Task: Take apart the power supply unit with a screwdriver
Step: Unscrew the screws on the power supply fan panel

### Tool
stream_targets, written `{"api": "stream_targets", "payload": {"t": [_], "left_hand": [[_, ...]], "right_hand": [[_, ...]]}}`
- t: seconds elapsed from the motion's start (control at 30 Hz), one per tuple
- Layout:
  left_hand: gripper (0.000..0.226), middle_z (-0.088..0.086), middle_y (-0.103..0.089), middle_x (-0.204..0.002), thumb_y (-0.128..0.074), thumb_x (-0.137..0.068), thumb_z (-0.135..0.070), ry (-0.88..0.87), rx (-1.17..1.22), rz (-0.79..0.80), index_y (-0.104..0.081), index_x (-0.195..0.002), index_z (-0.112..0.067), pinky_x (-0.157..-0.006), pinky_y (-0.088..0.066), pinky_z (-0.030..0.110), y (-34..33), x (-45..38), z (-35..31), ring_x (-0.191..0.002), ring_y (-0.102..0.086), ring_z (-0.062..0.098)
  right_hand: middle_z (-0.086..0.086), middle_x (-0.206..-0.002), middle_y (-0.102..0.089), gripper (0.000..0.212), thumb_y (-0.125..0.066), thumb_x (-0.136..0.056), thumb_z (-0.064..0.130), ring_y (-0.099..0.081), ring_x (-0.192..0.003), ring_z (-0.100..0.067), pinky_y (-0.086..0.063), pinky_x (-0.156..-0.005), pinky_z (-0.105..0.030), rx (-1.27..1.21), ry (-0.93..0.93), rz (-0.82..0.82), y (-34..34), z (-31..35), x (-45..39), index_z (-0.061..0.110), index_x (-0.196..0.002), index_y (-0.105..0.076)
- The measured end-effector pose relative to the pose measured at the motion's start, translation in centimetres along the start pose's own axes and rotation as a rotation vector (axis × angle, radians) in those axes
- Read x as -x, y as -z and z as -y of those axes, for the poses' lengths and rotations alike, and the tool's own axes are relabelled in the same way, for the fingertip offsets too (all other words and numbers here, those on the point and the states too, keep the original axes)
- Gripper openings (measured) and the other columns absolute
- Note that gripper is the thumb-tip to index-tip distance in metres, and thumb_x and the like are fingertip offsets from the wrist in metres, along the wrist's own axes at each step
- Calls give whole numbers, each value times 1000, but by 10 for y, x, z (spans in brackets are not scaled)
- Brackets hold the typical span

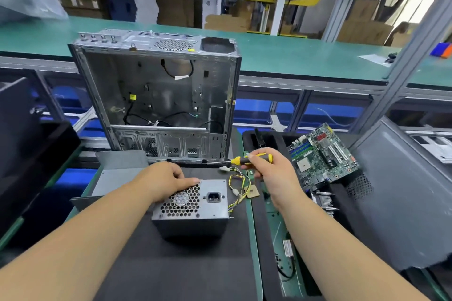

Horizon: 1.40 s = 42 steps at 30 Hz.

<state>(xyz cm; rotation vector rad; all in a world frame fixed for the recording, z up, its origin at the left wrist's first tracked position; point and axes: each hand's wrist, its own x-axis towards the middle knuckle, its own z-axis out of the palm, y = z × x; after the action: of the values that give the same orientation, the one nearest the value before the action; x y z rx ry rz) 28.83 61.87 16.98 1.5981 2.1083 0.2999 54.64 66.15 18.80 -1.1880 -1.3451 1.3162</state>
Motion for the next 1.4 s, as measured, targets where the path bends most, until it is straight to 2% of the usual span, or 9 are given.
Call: {"api": "stream_targets", "payload": {"t": [0.13,0.2,0.3,0.4,0.5,0.73,1.03,1.2,1.4], "left_hand": [[51,-11,-65,-78,-43,-85,-76,-42,-265,-99,-61,-77,-29,-70,-44,30,-10,-4,-9,-85,-61,14],[40,-8,-64,-95,-40,-94,-65,-90,-316,-149,-63,-90,-32,-80,-43,34,-18,-4,-16,-97,-60,19],[25,-9,-54,-125,-53,-97,-29,-229,-56,-188,-58,-121,-35,-101,-42,37,-27,-1,-25,-117,-52,16],[44,-15,-51,-119,-52,-82,0,-450,276,-99,-57,-107,-37,-101,-41,28,-31,5,-36,-115,-47,3],[36,-16,-53,-108,-57,-73,-7,-567,343,21,-57,-99,-32,-95,-43,24,-34,10,-41,-105,-50,-3],[19,-18,-54,-99,-64,-67,-38,-609,270,-33,-62,-85,-34,-90,-47,33,-37,5,-37,-99,-53,2],[15,-17,-56,-99,-68,-70,-24,-564,313,-3,-64,-82,-32,-91,-47,33,-37,3,-38,-100,-54,3],[15,-17,-56,-101,-71,-71,-23,-557,342,-4,-64,-79,-34,-93,-46,33,-38,3,-37,-100,-55,2],[16,-19,-56,-100,-71,-71,-25,-561,351,0,-62,-75,-37,-92,-46,34,-38,2,-37,-100,-55,2]], "right_hand": [[-7,-81,-76,10,-69,-90,11,-73,-72,-16,-47,-56,-17,10,103,-25,-6,16,3,6,-85,-63],[-8,-77,-75,15,-71,-89,10,-72,-66,-16,-48,-56,-13,14,163,-24,-7,24,5,1,-82,-62],[-8,-75,-73,24,-74,-86,21,-71,-69,-21,-56,-66,-30,128,244,-20,-9,34,9,4,-77,-59],[-3,-71,-69,37,-66,-80,51,-69,-72,-22,-56,-72,-45,377,284,-57,-12,41,12,17,-74,-53],[0,-69,-67,41,-58,-77,64,-61,-66,-18,-51,-66,-40,571,327,-51,-17,45,13,23,-75,-50],[7,-66,-60,33,-59,-87,56,-52,-64,-6,-36,-54,-24,775,371,5,-26,45,11,34,-72,-40],[5,-69,-62,33,-60,-90,54,-55,-62,-5,-34,-53,-20,810,351,12,-26,44,10,36,-73,-39],[2,-70,-63,33,-61,-91,50,-58,-67,-14,-46,-60,-32,781,357,23,-26,46,12,31,-74,-40],[2,-73,-64,31,-59,-92,51,-56,-66,-12,-42,-58,-27,827,351,69,-25,47,13,32,-77,-39]]}}
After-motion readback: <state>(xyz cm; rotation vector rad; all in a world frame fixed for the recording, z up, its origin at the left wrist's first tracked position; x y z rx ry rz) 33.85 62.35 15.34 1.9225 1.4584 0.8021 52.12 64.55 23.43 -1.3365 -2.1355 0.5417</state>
